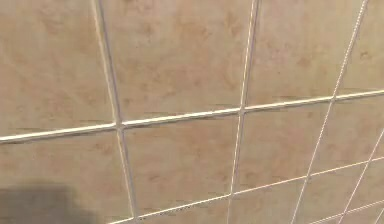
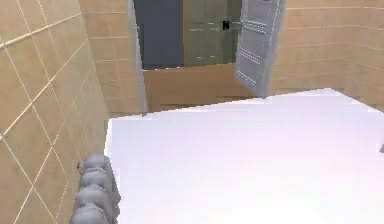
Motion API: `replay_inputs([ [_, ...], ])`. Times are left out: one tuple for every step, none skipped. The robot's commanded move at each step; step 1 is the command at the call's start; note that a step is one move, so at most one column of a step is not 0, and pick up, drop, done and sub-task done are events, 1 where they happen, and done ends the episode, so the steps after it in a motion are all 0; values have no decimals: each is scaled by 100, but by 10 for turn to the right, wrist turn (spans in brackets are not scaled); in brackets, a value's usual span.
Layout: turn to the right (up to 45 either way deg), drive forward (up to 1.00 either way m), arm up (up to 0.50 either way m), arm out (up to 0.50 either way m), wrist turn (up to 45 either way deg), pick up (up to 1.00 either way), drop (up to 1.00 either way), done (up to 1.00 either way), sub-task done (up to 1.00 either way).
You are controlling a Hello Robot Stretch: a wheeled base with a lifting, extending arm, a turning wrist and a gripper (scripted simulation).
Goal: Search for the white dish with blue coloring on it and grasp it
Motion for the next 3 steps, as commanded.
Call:
replay_inputs([
  [450,0,0,0,0,0,0,0,0],
  [450,0,0,0,0,0,0,0,0],
  [360,0,0,0,0,0,0,0,0],
])
